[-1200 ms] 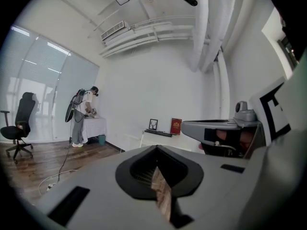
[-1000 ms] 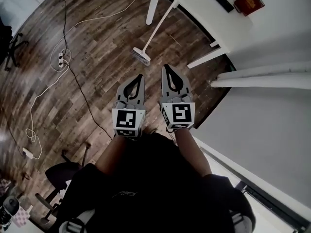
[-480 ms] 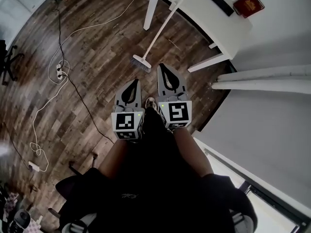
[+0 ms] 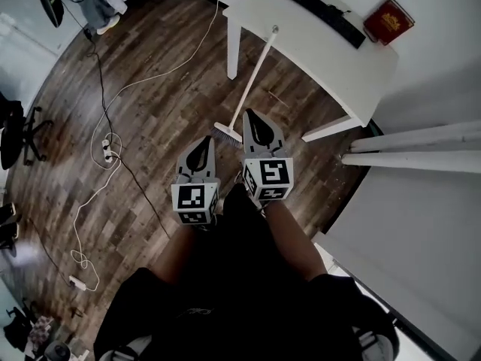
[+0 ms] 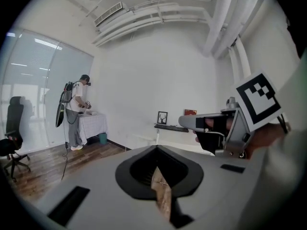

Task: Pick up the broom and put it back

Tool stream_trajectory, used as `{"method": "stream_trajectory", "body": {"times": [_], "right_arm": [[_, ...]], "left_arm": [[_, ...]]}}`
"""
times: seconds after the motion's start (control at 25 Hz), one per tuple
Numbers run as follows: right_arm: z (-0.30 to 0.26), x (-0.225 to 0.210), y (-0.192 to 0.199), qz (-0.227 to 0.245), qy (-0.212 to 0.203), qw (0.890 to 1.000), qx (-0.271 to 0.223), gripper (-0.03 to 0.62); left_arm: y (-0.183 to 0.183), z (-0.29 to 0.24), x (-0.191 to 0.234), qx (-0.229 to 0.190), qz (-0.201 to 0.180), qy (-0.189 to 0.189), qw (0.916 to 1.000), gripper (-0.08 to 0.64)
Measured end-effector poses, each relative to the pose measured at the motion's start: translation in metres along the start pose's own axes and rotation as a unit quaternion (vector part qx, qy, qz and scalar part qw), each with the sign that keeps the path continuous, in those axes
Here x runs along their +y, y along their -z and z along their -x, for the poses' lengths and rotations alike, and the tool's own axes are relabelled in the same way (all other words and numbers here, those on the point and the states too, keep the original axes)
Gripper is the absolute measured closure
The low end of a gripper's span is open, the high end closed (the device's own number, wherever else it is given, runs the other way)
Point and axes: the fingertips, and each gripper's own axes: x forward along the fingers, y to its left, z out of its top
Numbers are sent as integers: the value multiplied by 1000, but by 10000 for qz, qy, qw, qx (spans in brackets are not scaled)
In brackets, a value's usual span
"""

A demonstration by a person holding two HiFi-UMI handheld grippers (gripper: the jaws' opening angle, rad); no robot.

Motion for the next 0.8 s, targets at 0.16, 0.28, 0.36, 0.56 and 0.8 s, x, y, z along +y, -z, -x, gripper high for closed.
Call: {"method": "stream_trajectory", "body": {"times": [0.16, 0.28, 0.36, 0.56, 0.8], "right_arm": [[-24, -48, 4, 16, 13, 9999, 99, 571], [-36, -75, 27, -170, -2, 9995, 256, 571], [-46, -82, 41, -314, 60, 9989, 346, 571], [-60, -76, 79, -255, -157, 9960, 848, 571], [-76, -102, 117, -440, 187, 9915, 1214, 571]], "left_arm": [[-1, -55, -13, 285, -29, 17, 9996, 557], [13, -90, -33, 574, -220, 207, 9979, 557], [22, -106, -35, 790, -297, 346, 9958, 557], [35, -129, -38, 1102, -317, 501, 9921, 557], [50, -174, -19, 1198, -236, 531, 9911, 557]]}}
